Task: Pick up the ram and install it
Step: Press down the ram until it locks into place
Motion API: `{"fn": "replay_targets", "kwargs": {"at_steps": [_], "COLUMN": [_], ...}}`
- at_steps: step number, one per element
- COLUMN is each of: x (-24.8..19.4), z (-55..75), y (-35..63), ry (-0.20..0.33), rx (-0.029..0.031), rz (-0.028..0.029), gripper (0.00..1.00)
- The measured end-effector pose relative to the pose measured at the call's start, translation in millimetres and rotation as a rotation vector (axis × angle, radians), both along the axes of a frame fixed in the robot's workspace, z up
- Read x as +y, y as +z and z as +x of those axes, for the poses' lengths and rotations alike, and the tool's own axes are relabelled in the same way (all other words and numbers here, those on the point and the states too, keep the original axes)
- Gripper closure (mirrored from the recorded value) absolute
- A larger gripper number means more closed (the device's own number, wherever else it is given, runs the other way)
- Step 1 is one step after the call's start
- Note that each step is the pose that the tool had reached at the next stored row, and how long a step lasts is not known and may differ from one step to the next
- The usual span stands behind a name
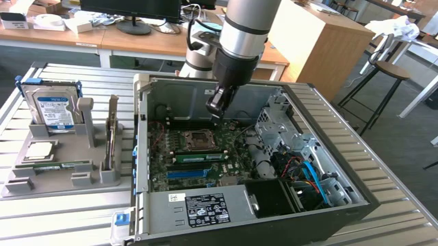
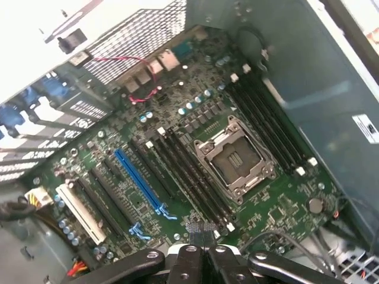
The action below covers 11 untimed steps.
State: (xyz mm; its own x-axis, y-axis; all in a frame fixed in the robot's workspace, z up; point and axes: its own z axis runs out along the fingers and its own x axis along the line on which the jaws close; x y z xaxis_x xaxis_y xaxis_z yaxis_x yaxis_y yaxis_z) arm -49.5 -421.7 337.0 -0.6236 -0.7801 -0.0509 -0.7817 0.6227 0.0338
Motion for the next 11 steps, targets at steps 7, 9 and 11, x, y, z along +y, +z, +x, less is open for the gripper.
{"fn": "replay_targets", "kwargs": {"at_steps": [7, 9, 11], "x": [0.0, 0.0, 0.0], "z": [-0.6, -0.9, -1.2], "y": [-1.0, -1.3, -1.7], "ry": [-0.105, -0.133, -0.160], "rx": [0.0000, 0.0000, 0.0000], "rz": [0.0001, 0.0001, 0.0000], "gripper": [0.90, 0.90, 0.90]}}
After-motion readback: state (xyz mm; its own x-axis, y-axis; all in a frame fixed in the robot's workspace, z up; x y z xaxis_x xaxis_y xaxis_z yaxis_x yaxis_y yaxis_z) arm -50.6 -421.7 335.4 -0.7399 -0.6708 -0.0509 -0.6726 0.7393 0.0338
